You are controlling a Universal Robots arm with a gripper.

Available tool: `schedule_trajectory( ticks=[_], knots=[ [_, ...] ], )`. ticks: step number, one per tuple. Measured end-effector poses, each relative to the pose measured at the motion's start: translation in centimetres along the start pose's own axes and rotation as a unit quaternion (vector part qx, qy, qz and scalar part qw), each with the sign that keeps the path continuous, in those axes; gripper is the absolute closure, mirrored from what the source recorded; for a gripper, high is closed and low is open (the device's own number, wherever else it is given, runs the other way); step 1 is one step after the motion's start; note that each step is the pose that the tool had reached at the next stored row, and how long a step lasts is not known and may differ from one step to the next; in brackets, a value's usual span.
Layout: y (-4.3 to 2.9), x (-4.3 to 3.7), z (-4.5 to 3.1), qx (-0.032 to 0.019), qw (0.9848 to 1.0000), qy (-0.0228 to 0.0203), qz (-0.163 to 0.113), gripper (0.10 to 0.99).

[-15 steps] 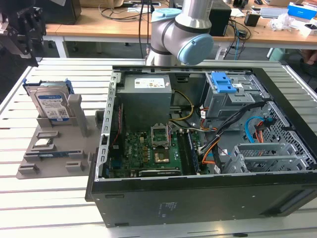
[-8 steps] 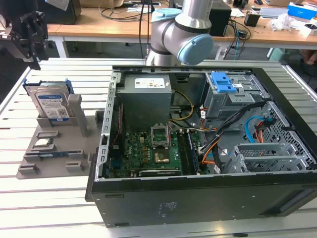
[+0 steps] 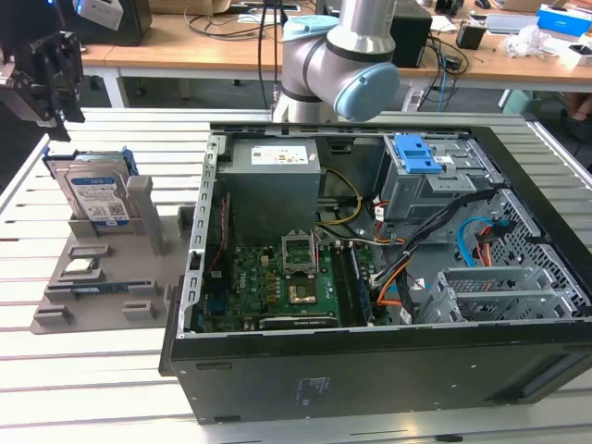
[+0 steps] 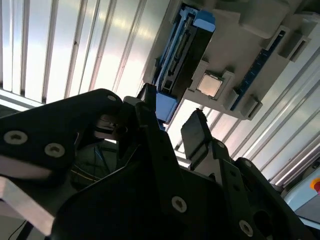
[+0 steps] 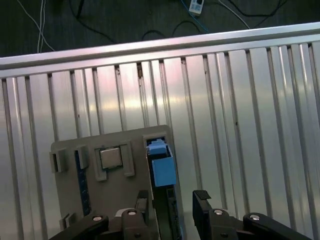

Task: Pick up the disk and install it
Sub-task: 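Pick up the disk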

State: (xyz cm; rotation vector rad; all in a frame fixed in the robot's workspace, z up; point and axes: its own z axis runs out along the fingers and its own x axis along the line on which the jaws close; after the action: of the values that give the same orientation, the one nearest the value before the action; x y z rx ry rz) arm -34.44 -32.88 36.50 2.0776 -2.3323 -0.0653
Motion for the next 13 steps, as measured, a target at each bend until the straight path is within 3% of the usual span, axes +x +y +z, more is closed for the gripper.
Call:
schedule_trajectory(
  ticks=[5, 13],
  knots=[
    [-0.01, 0.03, 0.43, -0.0008, 0.9989, 0.002, -0.047, 0.608],
    [0.05, 0.09, 2.47, -0.0011, 0.9982, 0.0027, -0.06, 0.608]
  ],
)
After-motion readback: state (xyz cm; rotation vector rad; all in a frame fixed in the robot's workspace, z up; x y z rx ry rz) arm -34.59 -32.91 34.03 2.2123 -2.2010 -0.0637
